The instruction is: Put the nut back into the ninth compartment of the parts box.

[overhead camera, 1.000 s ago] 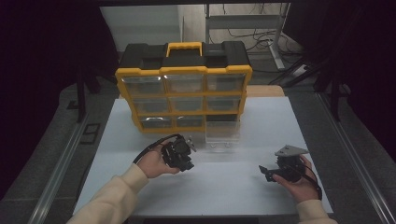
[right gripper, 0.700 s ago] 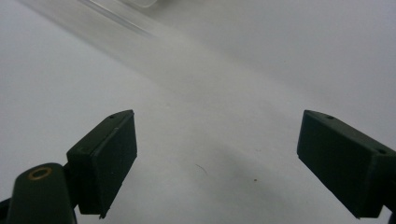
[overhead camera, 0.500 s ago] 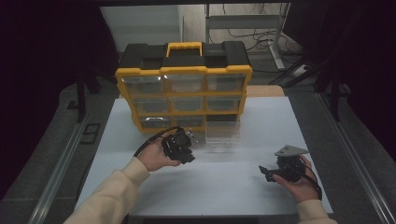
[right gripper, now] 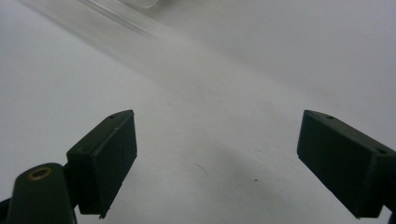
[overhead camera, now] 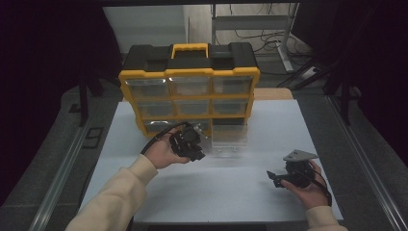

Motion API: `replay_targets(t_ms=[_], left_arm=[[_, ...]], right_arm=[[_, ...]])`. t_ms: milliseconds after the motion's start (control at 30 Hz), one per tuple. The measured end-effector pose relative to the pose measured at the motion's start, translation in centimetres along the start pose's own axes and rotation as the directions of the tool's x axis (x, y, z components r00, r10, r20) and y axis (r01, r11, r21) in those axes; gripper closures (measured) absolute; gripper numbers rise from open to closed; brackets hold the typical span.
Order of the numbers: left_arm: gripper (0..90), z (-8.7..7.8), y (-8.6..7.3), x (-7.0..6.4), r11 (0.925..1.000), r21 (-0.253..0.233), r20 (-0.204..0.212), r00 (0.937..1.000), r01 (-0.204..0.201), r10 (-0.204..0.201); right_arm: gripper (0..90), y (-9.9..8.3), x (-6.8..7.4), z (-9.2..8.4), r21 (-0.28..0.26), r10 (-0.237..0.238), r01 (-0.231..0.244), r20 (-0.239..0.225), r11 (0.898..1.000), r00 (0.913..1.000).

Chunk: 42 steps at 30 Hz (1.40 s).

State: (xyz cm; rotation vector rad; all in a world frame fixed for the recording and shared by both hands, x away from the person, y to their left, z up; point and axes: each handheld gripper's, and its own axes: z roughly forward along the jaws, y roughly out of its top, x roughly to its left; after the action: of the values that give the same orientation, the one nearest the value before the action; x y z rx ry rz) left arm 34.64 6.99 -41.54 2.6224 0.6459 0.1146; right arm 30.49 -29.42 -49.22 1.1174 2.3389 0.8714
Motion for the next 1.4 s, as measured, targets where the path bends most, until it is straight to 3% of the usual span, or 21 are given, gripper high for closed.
replay_targets(t_ms=[800,1400], left_arm=[[69.9,-0.4,2.3,1.8,0.9997,-0.017,-0.009,0.9999,0.014,-0.015],[69.9,0.9,7.0,2.7,0.9992,-0.04,0.013,0.9999,-0.008,0.009]], right_arm=[[12.8,0.0,-0.1,0.1,-0.001,-0.003,0.003,-0.001,1.0,1.0],[12.7,-0.1,-0.3,0.1,-0.001,0.004,-0.004,-0.001,1.0,1.0]])
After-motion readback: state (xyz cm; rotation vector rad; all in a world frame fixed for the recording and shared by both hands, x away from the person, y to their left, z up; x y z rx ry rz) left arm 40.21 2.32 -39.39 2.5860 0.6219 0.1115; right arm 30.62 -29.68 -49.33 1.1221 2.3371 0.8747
